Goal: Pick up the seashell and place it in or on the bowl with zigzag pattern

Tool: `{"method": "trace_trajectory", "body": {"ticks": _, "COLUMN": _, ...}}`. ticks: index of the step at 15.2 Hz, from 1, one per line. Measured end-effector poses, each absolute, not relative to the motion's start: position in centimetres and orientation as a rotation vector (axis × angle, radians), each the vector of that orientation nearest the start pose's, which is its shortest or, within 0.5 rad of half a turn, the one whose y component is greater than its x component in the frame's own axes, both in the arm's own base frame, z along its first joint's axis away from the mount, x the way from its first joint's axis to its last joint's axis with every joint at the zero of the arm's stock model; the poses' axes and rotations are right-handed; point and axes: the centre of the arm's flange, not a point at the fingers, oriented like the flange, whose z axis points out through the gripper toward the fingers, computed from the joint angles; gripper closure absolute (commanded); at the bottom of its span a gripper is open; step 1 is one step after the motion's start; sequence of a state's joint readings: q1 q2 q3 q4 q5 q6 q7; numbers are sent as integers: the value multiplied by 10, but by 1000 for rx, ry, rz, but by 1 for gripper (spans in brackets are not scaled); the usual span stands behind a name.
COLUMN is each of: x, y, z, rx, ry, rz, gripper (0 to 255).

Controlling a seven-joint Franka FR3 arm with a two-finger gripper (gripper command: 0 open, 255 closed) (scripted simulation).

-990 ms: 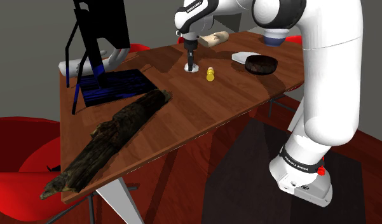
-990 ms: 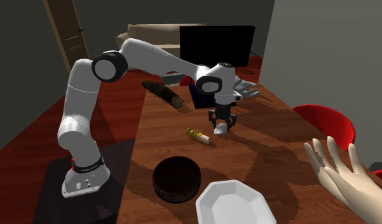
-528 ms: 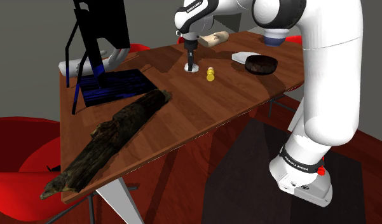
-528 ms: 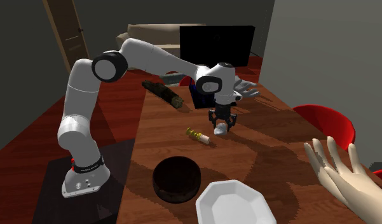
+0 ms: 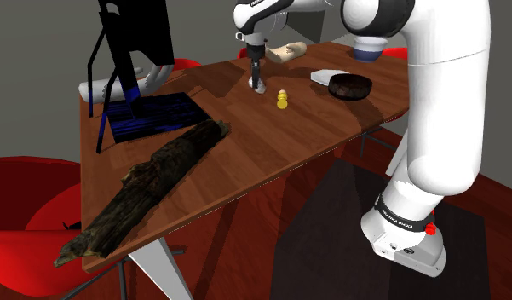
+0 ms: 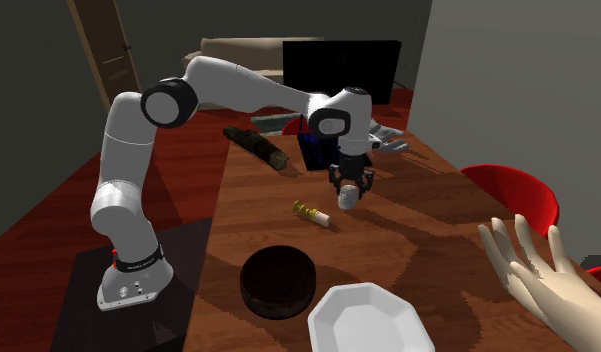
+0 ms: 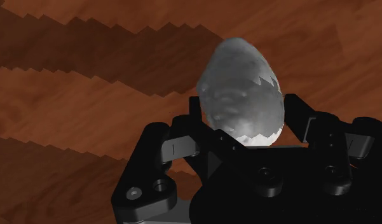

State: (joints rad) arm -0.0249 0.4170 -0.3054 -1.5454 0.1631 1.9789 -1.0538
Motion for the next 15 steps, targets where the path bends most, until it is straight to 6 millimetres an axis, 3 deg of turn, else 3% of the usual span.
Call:
{"method": "trace_trajectory", "body": {"ticks": 8, "x": 654, "y": -182, "z": 466, "rx": -2958, "ry": -1060, "rz": -75, "gripper": 255}}
{"method": "trace_trajectory", "body": {"ticks": 9, "x": 654, "y": -182, "z": 467, "rx": -2958, "ry": -1060, "rz": -75, "gripper": 0}}
{"method": "trace_trajectory", "body": {"ticks": 11, "x": 653, "y": -192, "z": 461, "rx": -2919, "ry": -1079, "rz": -76, "gripper": 0}}
{"method": "trace_trajectory", "body": {"ticks": 15, "x": 655, "y": -246, "z": 424, "rx": -2606, "ry": -1291, "rz": -99, "gripper": 0}}
